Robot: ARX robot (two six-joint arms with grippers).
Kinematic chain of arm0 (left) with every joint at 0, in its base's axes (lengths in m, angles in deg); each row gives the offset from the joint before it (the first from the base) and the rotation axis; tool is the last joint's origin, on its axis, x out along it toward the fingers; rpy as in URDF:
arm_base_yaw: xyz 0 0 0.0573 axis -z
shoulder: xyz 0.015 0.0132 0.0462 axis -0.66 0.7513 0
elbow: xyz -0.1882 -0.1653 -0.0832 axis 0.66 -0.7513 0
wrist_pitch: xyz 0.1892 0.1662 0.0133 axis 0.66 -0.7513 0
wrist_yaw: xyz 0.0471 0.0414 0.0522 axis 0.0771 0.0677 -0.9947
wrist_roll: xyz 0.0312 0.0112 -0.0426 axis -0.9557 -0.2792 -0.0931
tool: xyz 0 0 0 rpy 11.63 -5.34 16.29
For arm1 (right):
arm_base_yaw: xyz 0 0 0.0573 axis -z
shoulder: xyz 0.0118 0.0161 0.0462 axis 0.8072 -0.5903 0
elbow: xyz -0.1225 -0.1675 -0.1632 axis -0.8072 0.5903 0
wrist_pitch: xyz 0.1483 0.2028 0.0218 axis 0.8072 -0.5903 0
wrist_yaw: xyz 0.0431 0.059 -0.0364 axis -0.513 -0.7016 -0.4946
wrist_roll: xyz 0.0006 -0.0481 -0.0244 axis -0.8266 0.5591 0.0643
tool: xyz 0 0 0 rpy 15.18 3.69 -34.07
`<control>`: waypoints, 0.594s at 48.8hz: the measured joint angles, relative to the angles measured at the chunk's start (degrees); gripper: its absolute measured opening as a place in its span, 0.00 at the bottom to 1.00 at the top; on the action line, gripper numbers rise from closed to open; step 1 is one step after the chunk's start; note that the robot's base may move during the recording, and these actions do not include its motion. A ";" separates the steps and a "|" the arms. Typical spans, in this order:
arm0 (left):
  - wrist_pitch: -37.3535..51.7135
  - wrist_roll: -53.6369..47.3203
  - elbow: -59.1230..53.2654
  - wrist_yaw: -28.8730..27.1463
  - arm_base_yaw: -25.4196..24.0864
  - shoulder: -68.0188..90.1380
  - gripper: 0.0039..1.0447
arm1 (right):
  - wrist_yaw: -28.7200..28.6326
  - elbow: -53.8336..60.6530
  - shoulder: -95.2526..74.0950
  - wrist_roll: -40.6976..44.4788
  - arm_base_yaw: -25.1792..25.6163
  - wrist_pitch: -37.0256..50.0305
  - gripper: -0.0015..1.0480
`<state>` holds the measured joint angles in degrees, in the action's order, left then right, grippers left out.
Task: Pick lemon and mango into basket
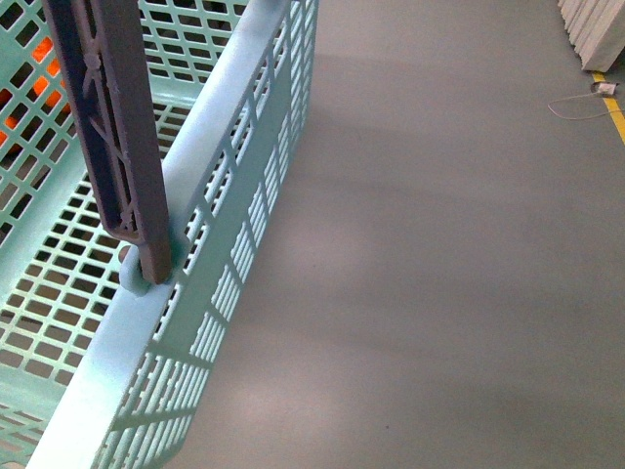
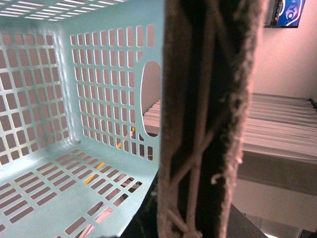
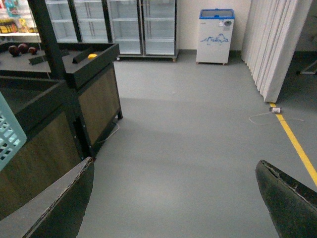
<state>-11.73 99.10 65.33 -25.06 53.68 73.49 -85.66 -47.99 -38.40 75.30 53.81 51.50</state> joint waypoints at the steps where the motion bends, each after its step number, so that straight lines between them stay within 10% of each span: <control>1: 0.00 0.02 0.00 0.00 0.00 0.00 0.05 | 0.00 0.00 0.00 0.00 0.00 0.00 0.92; 29: -0.09 0.55 -0.02 0.13 0.09 0.09 0.05 | 0.13 0.00 -0.02 0.02 0.00 -0.02 0.92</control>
<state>-11.82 99.65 65.31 -24.93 53.77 73.58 -85.53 -47.99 -38.42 75.33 53.81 51.48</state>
